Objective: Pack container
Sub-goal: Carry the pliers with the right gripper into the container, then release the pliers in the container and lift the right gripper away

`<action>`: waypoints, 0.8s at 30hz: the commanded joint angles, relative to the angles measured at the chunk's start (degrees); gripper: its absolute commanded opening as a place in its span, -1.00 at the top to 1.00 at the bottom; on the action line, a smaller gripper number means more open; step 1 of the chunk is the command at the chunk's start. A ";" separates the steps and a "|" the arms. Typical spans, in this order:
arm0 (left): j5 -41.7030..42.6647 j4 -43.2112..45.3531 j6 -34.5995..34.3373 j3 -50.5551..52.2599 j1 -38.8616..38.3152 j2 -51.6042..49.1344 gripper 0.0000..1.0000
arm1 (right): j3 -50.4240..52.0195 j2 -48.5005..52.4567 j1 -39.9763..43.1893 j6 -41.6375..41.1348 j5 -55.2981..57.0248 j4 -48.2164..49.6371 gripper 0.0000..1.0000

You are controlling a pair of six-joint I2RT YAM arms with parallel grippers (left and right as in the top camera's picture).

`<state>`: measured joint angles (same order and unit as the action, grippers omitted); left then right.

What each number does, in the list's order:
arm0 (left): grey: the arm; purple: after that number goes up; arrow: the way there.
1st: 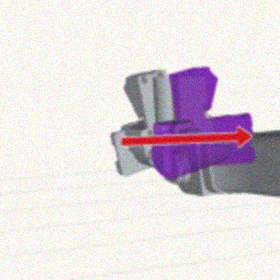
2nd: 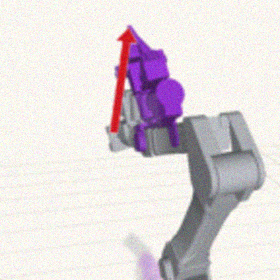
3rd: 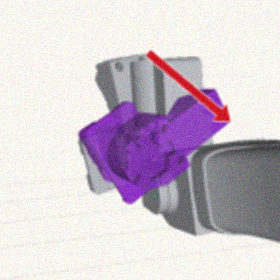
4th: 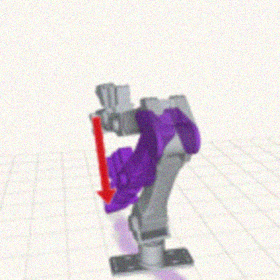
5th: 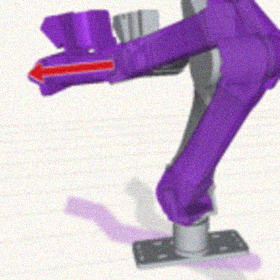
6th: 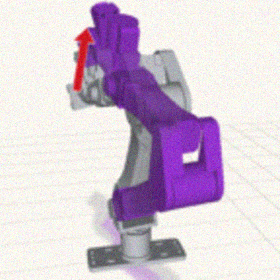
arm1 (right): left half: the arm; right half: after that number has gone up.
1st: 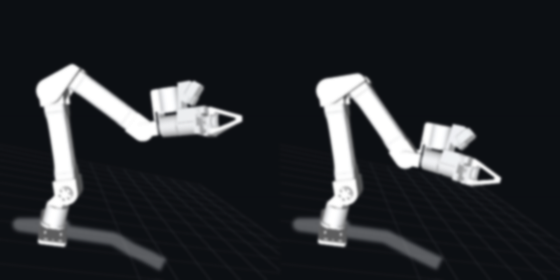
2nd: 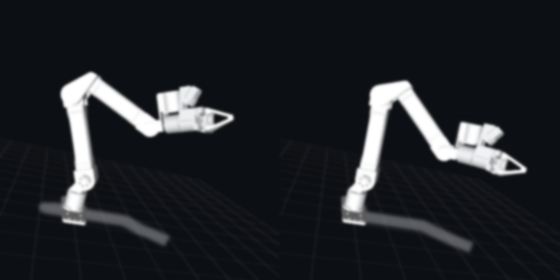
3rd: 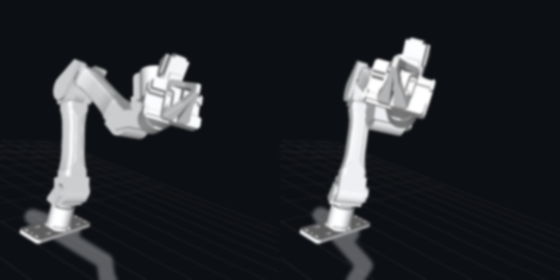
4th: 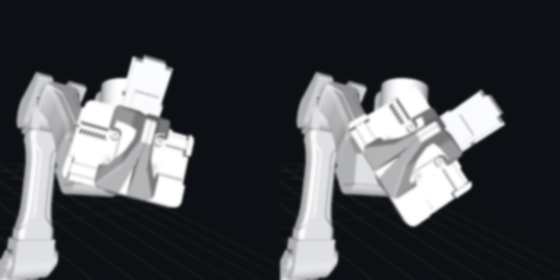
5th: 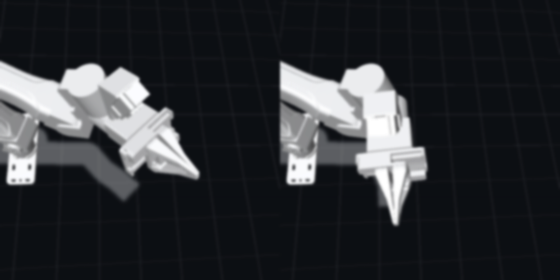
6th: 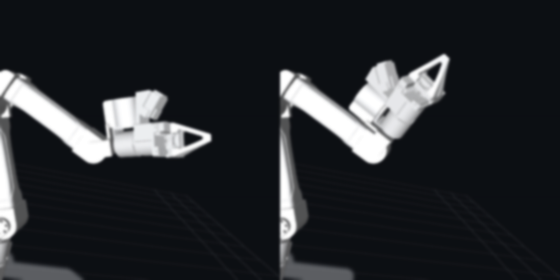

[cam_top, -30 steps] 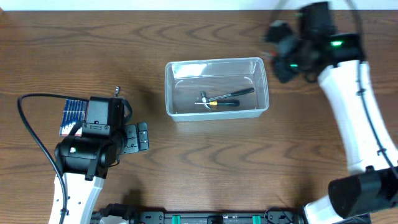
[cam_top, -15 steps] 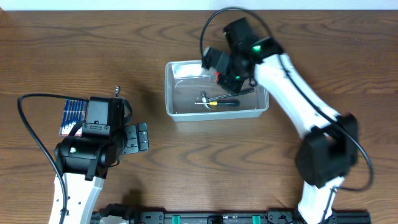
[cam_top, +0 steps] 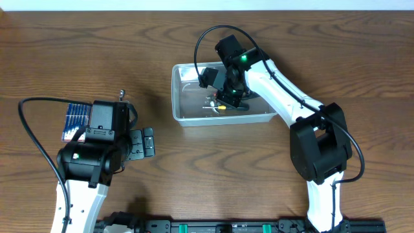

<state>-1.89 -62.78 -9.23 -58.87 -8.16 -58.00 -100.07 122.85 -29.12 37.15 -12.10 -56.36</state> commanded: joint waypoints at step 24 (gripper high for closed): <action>-4.48 -11.34 -0.87 -17.68 -0.22 -5.16 -0.97 | -19.43 -18.23 15.26 -41.07 17.99 -6.99 -0.98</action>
<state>-2.87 -72.36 -9.23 -68.75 -8.16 -60.27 -116.51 111.39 -21.12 10.39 2.66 -61.32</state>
